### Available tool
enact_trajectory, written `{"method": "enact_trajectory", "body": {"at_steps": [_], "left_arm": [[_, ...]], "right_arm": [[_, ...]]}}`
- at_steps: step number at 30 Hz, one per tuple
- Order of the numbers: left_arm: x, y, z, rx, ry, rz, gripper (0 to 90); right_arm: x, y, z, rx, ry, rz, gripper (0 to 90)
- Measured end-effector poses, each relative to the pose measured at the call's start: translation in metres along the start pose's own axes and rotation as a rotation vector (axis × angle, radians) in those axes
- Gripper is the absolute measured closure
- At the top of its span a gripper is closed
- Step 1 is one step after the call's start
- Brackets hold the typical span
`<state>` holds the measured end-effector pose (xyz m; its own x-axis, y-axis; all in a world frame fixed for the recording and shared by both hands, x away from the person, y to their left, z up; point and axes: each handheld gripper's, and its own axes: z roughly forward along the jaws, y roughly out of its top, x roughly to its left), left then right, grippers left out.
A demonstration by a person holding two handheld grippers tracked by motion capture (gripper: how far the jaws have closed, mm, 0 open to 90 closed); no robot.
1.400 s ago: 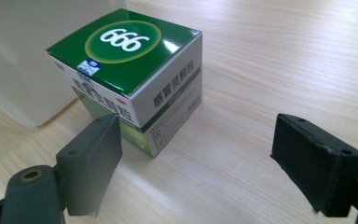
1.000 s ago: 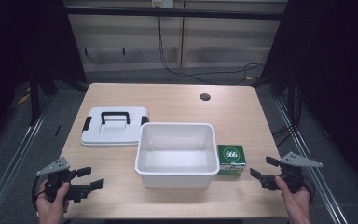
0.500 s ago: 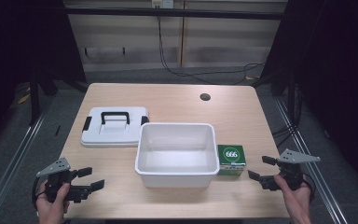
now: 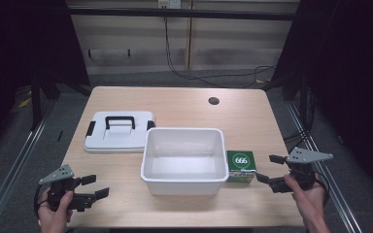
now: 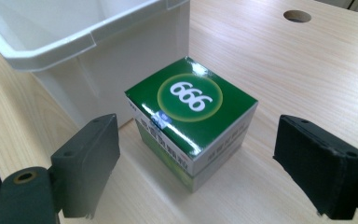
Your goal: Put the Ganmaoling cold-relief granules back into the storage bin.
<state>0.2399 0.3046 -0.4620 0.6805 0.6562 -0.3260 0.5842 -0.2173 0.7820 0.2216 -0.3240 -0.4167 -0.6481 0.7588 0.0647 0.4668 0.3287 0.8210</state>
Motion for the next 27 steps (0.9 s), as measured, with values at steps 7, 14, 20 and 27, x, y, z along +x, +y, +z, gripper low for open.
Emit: {"method": "enact_trajectory", "body": {"at_steps": [7, 14, 20, 27], "left_arm": [[0.000, 0.000, -0.001, -0.005, -0.002, 0.000, 16.7], [0.000, 0.000, -0.001, -0.009, -0.007, 0.000, 16.7], [0.000, 0.000, -0.002, -0.013, -0.008, -0.002, 16.7], [0.000, 0.000, -0.001, -0.009, -0.013, -0.001, 16.7]], "right_arm": [[-0.003, 0.014, 0.005, 0.032, 0.036, -0.012, 13.7], [-0.004, 0.035, 0.010, 0.098, 0.098, -0.058, 20.8], [-0.003, 0.053, 0.012, 0.129, 0.105, -0.094, 18.6], [-0.004, 0.064, 0.020, 0.158, 0.125, -0.117, 14.6]]}}
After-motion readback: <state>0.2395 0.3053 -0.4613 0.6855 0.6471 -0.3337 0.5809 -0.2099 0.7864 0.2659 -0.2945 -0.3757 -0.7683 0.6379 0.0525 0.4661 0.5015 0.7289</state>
